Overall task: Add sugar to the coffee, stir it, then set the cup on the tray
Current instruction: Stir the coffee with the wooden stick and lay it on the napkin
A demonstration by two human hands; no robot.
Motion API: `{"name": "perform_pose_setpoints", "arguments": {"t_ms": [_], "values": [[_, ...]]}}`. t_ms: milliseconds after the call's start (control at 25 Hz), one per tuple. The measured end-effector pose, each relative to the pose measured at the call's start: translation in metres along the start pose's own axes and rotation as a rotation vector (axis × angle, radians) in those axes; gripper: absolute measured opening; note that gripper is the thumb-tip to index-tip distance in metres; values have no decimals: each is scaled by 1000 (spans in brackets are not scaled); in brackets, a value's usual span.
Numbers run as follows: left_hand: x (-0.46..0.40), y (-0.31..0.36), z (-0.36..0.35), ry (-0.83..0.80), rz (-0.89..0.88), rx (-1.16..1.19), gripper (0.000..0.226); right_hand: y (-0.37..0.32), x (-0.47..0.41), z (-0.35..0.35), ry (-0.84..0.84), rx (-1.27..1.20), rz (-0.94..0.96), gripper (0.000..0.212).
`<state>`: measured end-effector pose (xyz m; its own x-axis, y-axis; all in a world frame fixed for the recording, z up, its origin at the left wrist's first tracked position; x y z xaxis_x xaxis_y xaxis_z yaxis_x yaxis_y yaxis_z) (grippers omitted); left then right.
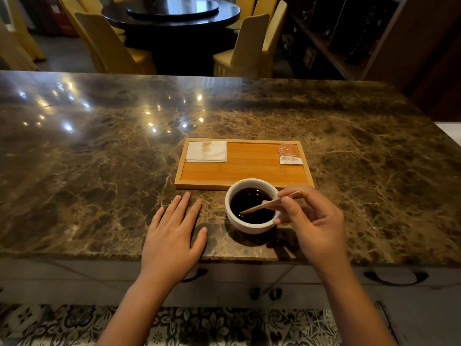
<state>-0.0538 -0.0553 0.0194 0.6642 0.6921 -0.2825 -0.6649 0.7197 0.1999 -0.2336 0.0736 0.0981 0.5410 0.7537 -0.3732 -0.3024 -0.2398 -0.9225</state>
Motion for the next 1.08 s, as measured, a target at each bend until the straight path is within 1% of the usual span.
{"name": "perform_pose_setpoints", "arguments": {"t_ms": [80, 200, 280, 360, 440, 520, 640, 760, 920, 1080], "values": [[0, 0, 0, 1, 0, 0, 56, 4, -2, -3, 62, 18, 23, 13], [0, 0, 0, 3, 1, 0, 56, -5, -3, 3, 115, 270, 147, 16], [0, 0, 1, 4, 3, 0, 56, -12, 0, 6, 89, 403, 213, 17], [0, 0, 1, 5, 2, 4, 56, -16, 5, 6, 38, 446, 232, 16], [0, 0, 0, 4, 2, 4, 56, -15, 10, 6, 0, 418, 200, 16], [0, -1, 0, 4, 2, 3, 56, -12, 12, 9, 7, 315, 117, 14], [0, 0, 0, 4, 4, 2, 57, 0, 12, 16, 77, 63, -64, 8], [0, 0, 0, 8, 6, 2, 56, 12, 10, 19, 135, -30, -169, 14], [1, 0, 1, 10, 5, -2, 57, 12, -1, 32, 224, -91, -175, 12], [0, 0, 0, 5, 1, -14, 56, -3, -20, 55, 277, -9, -128, 11]]}}
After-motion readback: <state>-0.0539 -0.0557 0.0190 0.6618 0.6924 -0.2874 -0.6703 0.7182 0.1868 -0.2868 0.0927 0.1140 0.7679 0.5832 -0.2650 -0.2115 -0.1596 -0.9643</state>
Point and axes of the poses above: each hand's wrist, its own x-axis away from the middle knuckle, its own z-axis out of the back of the hand, y = z × x, the point moved 8 cm from there along -x, towards the middle knuckle, and after that the axes turned 1 degree about -z, right-handed, at the moved point
